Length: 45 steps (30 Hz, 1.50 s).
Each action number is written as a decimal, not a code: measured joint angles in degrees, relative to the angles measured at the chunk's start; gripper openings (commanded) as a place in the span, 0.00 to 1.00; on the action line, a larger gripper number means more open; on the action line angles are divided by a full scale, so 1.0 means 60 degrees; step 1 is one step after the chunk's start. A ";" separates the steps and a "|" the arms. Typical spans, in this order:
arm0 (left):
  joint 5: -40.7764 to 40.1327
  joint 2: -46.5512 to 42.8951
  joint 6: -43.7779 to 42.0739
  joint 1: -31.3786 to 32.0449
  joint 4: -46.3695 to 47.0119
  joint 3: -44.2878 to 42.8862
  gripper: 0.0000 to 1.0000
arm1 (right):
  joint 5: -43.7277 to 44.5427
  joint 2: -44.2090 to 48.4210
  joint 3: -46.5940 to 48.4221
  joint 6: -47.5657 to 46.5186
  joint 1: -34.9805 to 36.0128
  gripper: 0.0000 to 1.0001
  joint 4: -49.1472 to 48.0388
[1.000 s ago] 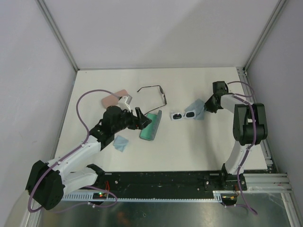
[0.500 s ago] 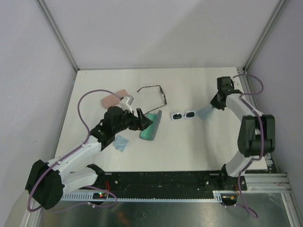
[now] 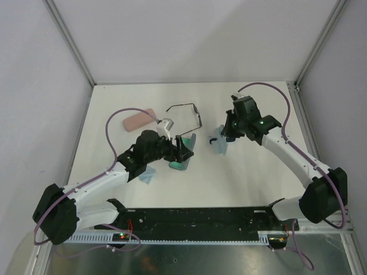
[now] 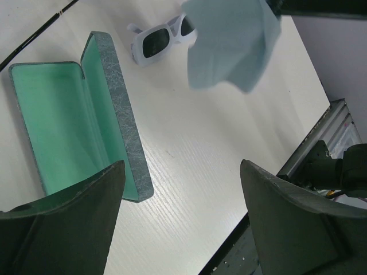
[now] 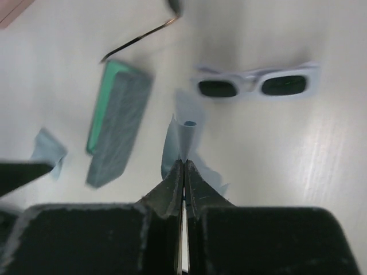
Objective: Organize the sunglasses
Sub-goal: Place the glasses cleaning cloth at the center of the board, then move the glasses cleaning cloth to the center of the board.
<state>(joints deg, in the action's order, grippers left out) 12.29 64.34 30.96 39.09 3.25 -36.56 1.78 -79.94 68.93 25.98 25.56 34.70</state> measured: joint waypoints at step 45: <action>-0.1126 0.2903 -0.0852 0.1858 -0.0193 -0.2208 0.76 | 0.1260 -0.0732 -0.4127 0.0867 0.0350 0.22 -0.0608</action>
<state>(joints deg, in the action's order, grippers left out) 5.54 81.76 25.85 50.24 2.09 -49.80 9.34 -84.33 44.16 31.18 27.66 31.05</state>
